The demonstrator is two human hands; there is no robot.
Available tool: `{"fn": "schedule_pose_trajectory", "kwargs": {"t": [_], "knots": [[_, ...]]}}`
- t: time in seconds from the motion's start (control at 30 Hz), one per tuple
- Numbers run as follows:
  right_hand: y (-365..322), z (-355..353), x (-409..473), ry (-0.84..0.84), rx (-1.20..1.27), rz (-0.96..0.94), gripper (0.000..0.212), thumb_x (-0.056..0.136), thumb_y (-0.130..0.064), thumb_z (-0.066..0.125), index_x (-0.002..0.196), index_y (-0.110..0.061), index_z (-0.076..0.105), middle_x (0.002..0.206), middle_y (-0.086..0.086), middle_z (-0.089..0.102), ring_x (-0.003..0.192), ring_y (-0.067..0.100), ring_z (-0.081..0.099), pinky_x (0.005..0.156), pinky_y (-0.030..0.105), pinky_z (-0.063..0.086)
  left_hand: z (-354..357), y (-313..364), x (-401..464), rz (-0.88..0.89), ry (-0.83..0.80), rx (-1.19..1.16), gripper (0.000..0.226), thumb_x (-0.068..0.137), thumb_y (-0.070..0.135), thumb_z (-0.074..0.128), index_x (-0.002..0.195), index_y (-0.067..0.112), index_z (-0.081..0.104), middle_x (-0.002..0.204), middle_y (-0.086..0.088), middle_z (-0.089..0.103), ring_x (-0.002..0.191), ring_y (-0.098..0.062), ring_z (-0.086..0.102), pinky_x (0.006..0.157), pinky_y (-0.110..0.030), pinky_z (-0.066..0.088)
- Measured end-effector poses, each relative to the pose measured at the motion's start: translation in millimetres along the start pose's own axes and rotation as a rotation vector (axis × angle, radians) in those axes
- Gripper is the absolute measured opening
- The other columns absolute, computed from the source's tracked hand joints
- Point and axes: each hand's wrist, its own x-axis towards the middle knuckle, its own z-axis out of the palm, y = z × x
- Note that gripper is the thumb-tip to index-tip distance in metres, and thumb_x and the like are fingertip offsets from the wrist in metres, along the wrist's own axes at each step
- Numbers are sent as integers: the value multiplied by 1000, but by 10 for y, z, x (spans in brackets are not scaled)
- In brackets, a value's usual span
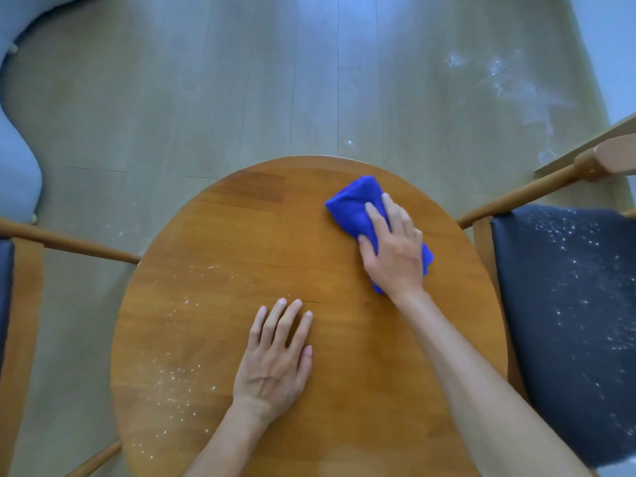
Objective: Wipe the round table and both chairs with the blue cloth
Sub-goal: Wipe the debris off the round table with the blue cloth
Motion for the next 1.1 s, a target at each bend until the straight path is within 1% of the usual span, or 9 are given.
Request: {"fn": "schedule_pose_trajectory", "kwargs": {"t": [0.13,0.27,0.43,0.57,0.63,0.7,0.8,0.97,1.1], "knots": [[540,-153,-781,146,-73,552,53,90,-30,49,139,-9,46,149,19,36,130,40,39,94,56,39,-27,17,2,-19,-20,-10,48,93,31,41,132,9,57,142,-15,50,136,-32,39,108,-53,33],[83,-29,-866,240,10,850,54,90,-28,55,140,-10,45,151,20,33,135,40,35,96,56,36,8,-5,-3,-25,-1,-16,47,93,29,40,134,9,54,143,-16,47,138,-33,37,110,-54,31],[-641,211,-567,153,4,233,51,88,-32,56,136,-13,53,149,14,41,135,31,41,103,44,36,42,-26,-12,-28,66,-48,45,94,24,40,132,5,55,142,-16,47,137,-33,38,113,-52,28],[51,-21,-1040,-11,-4,-258,47,88,-29,58,133,-13,57,149,11,41,137,28,40,104,44,39,37,-29,-22,-34,96,-67,46,94,23,38,130,3,56,141,-16,47,137,-33,38,114,-52,27],[591,-217,-1268,1,-58,-173,48,88,-27,59,133,-12,57,149,11,40,136,29,41,102,47,40,36,-11,-5,-35,85,-49,46,94,24,37,131,3,54,143,-16,45,138,-33,36,115,-52,25],[806,-356,-1538,82,-64,237,48,88,-25,59,133,-9,55,148,14,40,134,34,43,100,51,41,36,7,-5,-38,80,-29,46,94,24,37,131,3,54,143,-17,44,138,-33,35,115,-52,24],[361,-218,-2245,195,-73,559,50,90,-29,53,137,-10,51,151,13,37,136,33,39,101,51,40,28,16,-6,-39,70,-26,47,94,25,36,132,3,52,143,-17,43,138,-34,35,116,-52,23],[-1023,91,-3520,25,41,44,42,92,-37,40,130,-26,54,139,8,53,137,24,41,99,41,42,-16,21,3,-43,45,-25,46,93,25,36,130,3,53,142,-18,45,137,-35,36,115,-52,24],[-591,-155,-3352,-83,115,-366,41,84,-23,50,123,-27,60,140,5,52,134,23,45,96,41,47,-32,2,-4,-47,26,-28,47,94,26,36,131,4,52,143,-17,45,138,-34,35,116,-51,23]]}}
